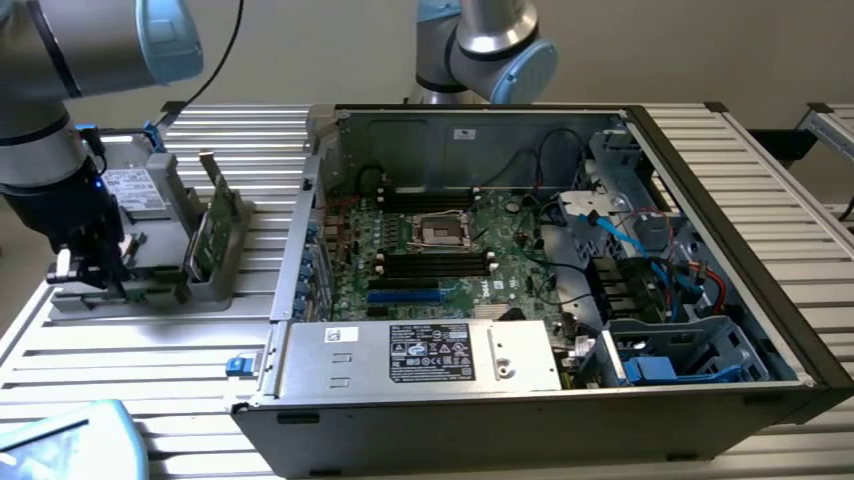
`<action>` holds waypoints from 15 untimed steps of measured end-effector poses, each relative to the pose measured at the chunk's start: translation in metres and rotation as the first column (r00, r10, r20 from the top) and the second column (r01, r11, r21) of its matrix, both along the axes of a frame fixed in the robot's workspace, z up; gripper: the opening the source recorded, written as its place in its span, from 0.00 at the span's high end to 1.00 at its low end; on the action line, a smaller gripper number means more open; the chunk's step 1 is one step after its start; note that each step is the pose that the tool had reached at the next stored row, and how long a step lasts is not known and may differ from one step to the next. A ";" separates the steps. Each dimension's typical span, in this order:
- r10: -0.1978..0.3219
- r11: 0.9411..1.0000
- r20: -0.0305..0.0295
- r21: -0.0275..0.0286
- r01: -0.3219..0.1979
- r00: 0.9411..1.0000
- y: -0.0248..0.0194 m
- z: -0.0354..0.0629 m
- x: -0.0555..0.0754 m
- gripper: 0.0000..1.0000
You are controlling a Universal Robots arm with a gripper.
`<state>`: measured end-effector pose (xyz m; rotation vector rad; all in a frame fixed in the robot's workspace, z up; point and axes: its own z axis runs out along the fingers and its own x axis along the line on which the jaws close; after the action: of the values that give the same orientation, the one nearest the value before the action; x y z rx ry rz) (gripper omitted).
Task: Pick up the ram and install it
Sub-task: 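Pick up the ram and move it above insertion slot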
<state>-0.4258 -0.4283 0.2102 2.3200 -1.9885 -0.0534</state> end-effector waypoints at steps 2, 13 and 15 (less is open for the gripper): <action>0.001 1.000 0.000 0.000 -0.001 1.000 -0.0010 -0.0037 0.000 0.67; 0.006 1.000 0.002 0.004 -0.006 1.000 -0.0014 -0.0219 0.000 0.67; 0.006 1.000 0.002 0.004 -0.006 1.000 -0.0014 -0.0218 0.000 0.67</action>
<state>-0.4258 -0.4297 0.1883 2.3298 -1.9841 -0.0551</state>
